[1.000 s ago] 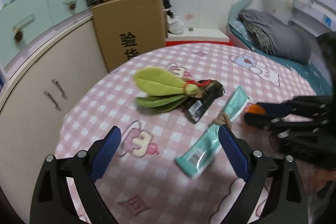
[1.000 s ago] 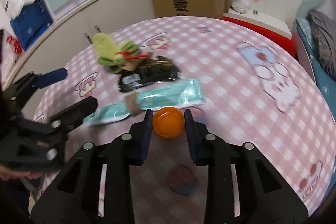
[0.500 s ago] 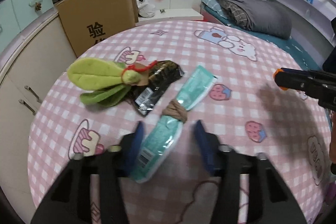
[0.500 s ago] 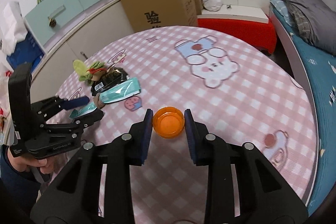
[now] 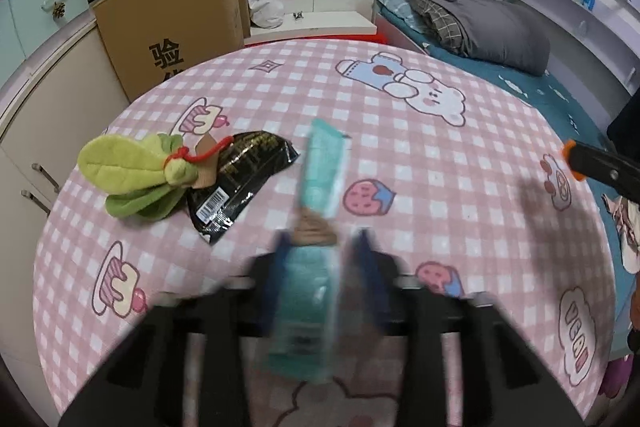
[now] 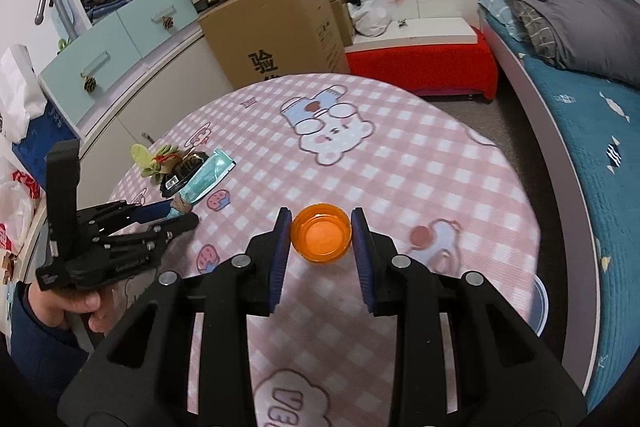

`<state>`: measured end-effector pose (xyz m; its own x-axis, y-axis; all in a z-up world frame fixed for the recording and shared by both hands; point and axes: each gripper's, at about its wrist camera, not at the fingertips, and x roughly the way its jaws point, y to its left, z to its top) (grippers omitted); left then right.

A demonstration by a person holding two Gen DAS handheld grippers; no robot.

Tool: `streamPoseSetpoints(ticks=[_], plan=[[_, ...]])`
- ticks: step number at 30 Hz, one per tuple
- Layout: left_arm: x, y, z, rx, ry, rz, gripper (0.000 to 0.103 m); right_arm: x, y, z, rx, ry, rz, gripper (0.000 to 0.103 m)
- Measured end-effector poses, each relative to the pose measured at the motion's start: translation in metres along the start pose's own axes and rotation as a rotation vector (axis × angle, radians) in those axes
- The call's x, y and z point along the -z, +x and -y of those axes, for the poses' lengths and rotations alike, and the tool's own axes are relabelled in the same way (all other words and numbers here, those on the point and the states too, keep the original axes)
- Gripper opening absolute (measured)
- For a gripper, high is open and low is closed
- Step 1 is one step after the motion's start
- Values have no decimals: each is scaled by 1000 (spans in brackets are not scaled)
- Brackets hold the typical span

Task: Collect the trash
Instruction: 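Grasp the teal tube with the left tool while the right tool grasps the orange cap, then carry the teal tube and orange cap over the bin and open both tools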

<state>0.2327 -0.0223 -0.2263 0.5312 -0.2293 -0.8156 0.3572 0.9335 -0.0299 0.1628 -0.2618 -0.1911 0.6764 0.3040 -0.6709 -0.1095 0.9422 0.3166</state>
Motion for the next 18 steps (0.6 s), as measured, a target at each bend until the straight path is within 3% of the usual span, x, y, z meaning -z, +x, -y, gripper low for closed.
streamPoseSetpoints(ticks=[2,9,18], plan=[[0,-4,4,60,-6,2,23,0,-8,8,7,15,15,30],[-5,-27,43,113,35,56,23,-3,-37,35,35,55,70,30],[-37,-58,125,235,97,159,23,-1,-86,87,103,126,156,30]])
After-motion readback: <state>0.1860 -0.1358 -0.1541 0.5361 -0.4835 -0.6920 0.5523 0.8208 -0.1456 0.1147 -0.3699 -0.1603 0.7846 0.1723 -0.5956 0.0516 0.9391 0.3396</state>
